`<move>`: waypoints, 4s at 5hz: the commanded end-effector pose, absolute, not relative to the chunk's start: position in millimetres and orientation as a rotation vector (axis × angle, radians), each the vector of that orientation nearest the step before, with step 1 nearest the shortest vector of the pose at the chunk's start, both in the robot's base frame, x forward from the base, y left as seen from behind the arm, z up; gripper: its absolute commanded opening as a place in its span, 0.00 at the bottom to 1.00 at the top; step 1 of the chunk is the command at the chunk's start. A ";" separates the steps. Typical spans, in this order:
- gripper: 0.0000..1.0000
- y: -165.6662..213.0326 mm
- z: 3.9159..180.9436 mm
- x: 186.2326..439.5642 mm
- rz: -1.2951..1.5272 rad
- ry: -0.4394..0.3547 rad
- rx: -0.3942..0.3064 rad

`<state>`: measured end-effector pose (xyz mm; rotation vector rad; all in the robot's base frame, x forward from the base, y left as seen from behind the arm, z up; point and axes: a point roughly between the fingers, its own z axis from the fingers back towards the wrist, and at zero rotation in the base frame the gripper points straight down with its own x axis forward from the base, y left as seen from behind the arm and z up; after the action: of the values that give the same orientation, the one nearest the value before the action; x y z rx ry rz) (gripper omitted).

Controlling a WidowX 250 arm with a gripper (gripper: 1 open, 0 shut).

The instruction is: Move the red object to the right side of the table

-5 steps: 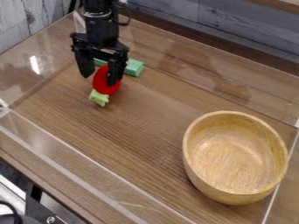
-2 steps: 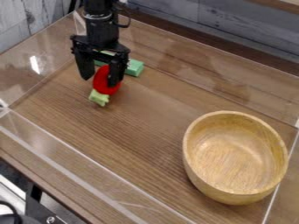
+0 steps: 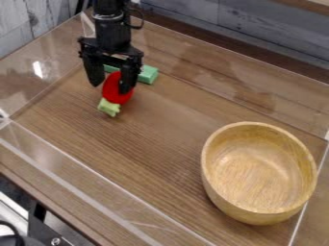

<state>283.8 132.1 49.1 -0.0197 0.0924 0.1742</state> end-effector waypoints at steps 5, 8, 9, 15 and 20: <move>0.00 133.1 54.5 303.5 0.192 0.056 -0.005; 0.00 130.7 46.9 307.4 0.190 0.061 -0.001; 0.00 128.9 47.2 309.2 0.189 0.060 -0.003; 0.00 121.0 42.7 315.1 0.188 0.071 -0.007; 0.00 112.8 45.8 319.9 0.187 0.077 -0.018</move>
<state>309.2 112.8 31.1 -0.0334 0.1294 0.1945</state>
